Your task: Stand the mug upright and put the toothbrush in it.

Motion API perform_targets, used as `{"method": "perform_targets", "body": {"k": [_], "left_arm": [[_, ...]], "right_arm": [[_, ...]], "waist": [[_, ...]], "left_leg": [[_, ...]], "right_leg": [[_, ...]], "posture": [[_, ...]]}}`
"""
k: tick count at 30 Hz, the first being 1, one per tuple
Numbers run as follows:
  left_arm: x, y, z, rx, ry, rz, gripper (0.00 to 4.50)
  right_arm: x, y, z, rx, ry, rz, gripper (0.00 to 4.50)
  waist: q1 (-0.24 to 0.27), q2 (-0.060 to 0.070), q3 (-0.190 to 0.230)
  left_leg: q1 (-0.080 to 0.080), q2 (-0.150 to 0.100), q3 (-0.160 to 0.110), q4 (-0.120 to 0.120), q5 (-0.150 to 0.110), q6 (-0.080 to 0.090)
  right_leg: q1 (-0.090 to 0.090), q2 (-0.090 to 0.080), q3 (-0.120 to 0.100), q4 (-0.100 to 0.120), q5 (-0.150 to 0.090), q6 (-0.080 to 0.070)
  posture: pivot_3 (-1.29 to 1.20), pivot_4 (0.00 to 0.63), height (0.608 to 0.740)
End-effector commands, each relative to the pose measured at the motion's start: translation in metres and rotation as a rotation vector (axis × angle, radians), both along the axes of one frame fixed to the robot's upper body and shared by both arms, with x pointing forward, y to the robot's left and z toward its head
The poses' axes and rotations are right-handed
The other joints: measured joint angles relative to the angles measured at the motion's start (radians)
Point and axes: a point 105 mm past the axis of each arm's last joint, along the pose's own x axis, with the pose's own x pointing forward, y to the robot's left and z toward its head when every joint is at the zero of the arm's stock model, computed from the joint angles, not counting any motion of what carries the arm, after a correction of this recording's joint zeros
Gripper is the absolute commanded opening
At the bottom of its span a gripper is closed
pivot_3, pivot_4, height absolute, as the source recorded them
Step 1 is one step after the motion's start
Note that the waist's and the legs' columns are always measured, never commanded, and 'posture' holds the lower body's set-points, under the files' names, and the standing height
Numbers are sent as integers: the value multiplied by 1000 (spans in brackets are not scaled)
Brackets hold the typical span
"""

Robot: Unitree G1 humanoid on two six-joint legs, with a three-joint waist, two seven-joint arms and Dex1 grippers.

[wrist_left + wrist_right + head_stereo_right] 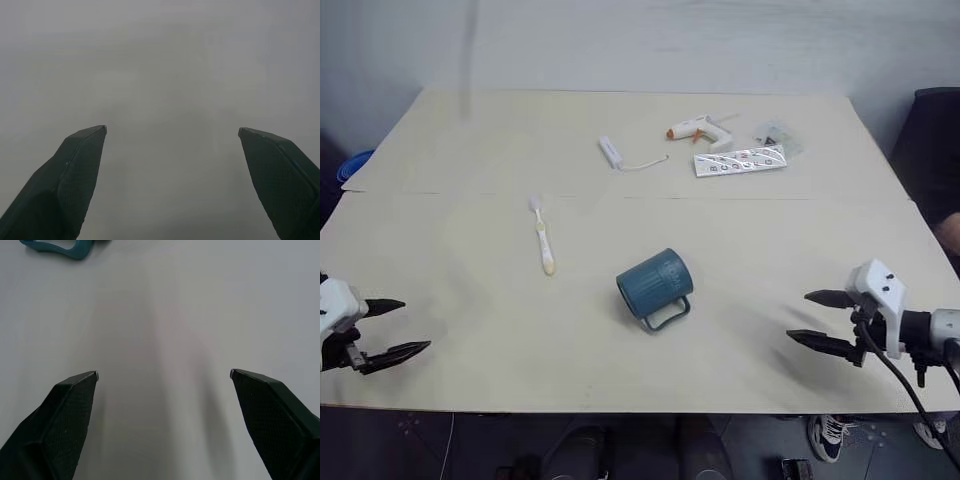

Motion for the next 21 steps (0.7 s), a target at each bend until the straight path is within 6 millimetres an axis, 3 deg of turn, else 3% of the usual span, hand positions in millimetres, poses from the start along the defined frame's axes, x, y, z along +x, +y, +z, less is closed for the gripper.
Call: {"method": "perform_targets", "body": {"k": [1, 15, 21], "left_arm": [[3, -3, 8, 3, -27, -15, 4500], [14, -10, 11, -37, -70, 0, 4500], [17, -16, 12, -60, -67, -16, 4500]], "right_arm": [[0, -6, 8, -8, -41, 2, 4380], [2, -11, -2, -24, -70, -23, 4380], [1, -3, -4, -7, -71, -27, 4380]], "waist": [[0, 0, 0], [-1, 0, 0], [0, 0, 0]], "left_leg": [[0, 0, 0, 0, 0, 0], [1, 0, 0, 0, 0, 0], [1, 0, 0, 0, 0, 0]], "right_leg": [[0, 0, 0, 0, 0, 0], [0, 0, 0, 2, 0, 0], [0, 0, 0, 2, 0, 0]], "posture": [[0, 150, 740], [0, 150, 740], [0, 150, 740]]}}
